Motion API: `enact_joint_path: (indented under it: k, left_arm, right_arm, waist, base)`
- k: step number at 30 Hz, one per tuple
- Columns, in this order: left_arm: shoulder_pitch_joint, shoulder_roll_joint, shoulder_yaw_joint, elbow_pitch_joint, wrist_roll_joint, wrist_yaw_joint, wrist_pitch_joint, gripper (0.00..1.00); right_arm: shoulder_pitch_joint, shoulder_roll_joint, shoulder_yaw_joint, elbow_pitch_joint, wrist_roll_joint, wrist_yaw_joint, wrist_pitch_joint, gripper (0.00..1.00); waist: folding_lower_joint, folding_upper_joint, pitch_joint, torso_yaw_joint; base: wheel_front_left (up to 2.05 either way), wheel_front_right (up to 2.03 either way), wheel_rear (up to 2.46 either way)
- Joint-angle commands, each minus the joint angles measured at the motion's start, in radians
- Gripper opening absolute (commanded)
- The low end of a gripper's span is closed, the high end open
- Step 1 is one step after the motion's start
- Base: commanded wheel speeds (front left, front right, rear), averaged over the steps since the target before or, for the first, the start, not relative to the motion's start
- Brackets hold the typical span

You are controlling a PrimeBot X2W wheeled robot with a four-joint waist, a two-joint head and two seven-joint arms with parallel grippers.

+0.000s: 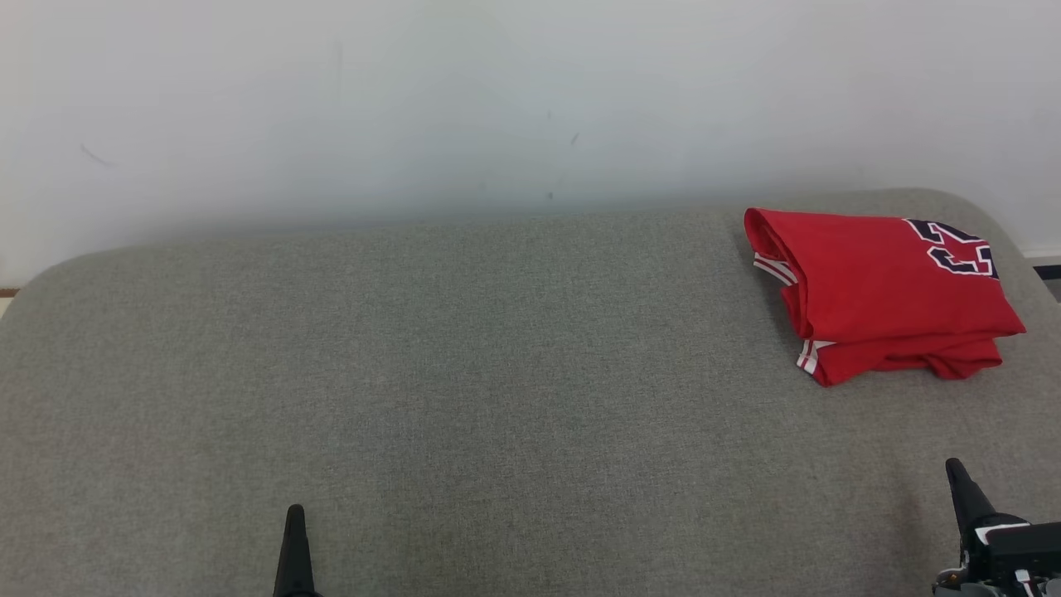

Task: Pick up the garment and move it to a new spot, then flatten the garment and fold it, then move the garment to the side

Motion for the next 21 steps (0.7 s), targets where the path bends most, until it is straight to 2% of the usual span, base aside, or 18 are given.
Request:
enact_joint_path:
  k: [1,21]
  left_arm:
    - [-0.022,0.007,-0.008,0.002,-0.036,-0.006,-0.005,0.00]
    - [-0.059,0.009,-0.056,0.037,-0.225,-0.019,-0.006,0.00]
  right_arm:
    - [-0.018,0.000,-0.017,-0.002,0.029,0.000,0.014,0.00]
    - [-0.046,0.013,-0.117,0.024,0.186,0.000,0.106,0.00]
  waist:
    - [0.0000,0.0000,0.001,0.000]
    - [-0.0001,0.0000,0.007,0.005]
  base:
    - [0.00,0.00,0.00]
    - [0.00,0.00,0.00]
